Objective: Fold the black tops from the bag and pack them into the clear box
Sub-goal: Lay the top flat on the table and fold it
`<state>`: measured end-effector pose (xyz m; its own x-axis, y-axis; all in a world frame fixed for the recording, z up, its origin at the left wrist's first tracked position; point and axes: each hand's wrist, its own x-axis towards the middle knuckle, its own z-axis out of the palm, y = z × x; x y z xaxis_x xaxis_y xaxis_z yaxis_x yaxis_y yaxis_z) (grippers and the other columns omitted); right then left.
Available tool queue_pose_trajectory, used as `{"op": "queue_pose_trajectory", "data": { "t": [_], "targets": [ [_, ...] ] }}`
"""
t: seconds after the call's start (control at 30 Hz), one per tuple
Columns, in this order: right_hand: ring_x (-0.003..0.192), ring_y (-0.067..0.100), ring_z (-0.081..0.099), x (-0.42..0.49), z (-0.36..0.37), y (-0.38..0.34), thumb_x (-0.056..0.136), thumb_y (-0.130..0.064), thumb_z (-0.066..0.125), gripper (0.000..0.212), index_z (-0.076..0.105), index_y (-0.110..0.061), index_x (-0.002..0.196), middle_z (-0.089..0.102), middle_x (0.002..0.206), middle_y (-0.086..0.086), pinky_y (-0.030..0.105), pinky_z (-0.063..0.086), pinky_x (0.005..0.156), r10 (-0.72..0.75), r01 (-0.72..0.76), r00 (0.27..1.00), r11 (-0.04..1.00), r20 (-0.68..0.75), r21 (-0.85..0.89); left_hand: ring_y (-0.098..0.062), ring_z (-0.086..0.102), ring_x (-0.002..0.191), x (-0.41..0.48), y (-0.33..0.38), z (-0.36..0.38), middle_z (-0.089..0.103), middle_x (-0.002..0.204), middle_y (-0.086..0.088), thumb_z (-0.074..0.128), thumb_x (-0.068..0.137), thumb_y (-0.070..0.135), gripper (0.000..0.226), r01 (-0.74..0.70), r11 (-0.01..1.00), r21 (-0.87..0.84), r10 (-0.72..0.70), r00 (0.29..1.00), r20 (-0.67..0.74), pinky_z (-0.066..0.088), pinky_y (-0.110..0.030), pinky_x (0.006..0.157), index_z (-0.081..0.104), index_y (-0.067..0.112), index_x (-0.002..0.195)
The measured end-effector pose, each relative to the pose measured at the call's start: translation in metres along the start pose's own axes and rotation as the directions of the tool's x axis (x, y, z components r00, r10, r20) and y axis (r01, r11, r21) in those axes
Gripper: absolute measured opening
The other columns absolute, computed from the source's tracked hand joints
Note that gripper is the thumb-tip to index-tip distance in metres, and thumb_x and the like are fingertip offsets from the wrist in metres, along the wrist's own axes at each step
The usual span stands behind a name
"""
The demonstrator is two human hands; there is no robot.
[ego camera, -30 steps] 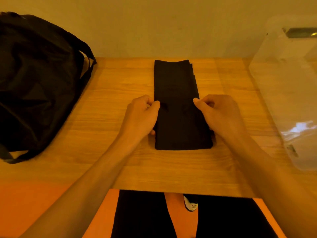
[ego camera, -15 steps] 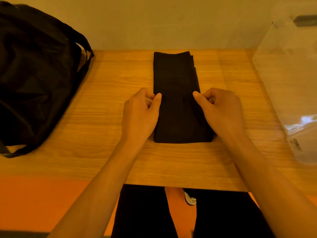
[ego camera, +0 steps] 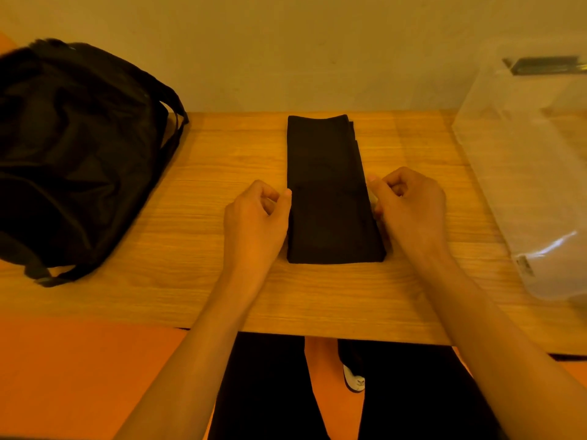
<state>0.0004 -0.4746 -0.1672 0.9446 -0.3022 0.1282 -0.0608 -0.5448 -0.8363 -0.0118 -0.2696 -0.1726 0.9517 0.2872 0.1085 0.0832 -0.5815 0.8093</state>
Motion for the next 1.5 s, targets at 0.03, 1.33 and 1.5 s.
{"op": "queue_pose_trajectory", "data": {
  "t": [0.03, 1.33, 1.5],
  "targets": [
    [0.066, 0.004, 0.063, -0.004, -0.002, -0.002, 0.098, -0.042, 0.061, 0.023, 0.063, -0.024, 0.084, 0.066, 0.072, -0.007, 0.01, 0.043, 0.054, -0.022, 0.022, 1.0, 1.0, -0.015, 0.016, -0.015, 0.069, 0.066, -0.006, -0.002, -0.005, 0.07, 0.072, 0.003, 0.066, 0.096, 0.041, 0.018, 0.026, 0.999, -0.03, -0.025, 0.999, 0.021, 0.059, -0.048, 0.065, 0.062, 0.026, 0.086],
    [0.155, 0.026, -0.003, -0.03, 0.045, -0.024, 0.09, -0.069, -0.01, 0.075, -0.003, -0.04, 0.158, 0.0, 0.169, 0.005, 0.045, -0.003, 0.125, -0.217, 0.62, 0.755, 0.543, 0.619, -0.566, -0.008, 0.068, 0.079, -0.068, -0.006, -0.023, 0.071, 0.084, 0.009, 0.081, 0.084, 0.024, 0.016, 0.189, 0.962, -0.196, -0.163, 0.977, 0.14, 0.062, -0.043, 0.075, 0.067, 0.028, 0.09],
    [0.156, 0.026, 0.0, -0.035, 0.043, -0.025, 0.094, -0.065, -0.001, 0.071, 0.003, -0.038, 0.16, 0.005, 0.169, 0.007, 0.045, -0.003, 0.125, -0.199, 0.561, 0.797, 0.594, 0.57, -0.577, -0.008, 0.068, 0.079, -0.067, -0.008, -0.021, 0.071, 0.085, 0.01, 0.078, 0.087, 0.029, 0.01, 0.178, 0.966, -0.185, -0.155, 0.979, 0.134, 0.061, -0.042, 0.076, 0.069, 0.031, 0.09]
  ]
}}
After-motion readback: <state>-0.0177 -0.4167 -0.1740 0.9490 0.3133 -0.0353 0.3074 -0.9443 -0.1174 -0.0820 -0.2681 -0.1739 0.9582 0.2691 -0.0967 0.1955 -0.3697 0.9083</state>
